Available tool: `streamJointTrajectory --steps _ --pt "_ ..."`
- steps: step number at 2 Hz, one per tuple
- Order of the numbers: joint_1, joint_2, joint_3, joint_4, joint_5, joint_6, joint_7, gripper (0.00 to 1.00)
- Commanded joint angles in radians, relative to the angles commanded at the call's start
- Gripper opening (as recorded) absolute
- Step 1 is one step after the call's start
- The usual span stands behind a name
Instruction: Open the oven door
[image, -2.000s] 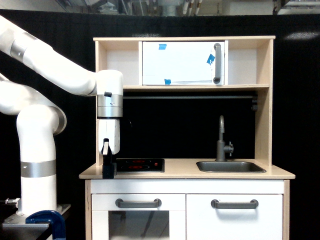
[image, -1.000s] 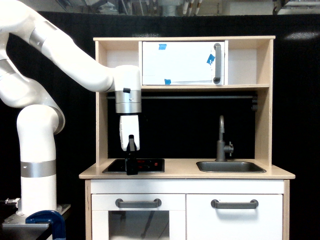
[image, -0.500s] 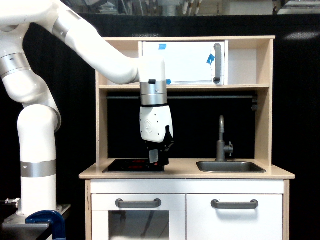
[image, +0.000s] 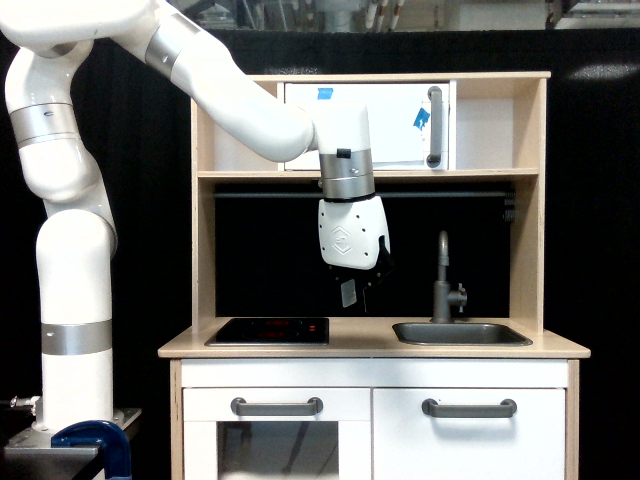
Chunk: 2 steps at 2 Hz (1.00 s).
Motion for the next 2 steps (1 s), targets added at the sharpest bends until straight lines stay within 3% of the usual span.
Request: streamJointTrajectory --steps 1,2 --pt "-0.073 0.347 -0.084 0.397 0.382 0.433 -0.775 1.00" --pt "-0.203 0.463 -0.010 0.496 0.559 0.694 -0.976 1.00"
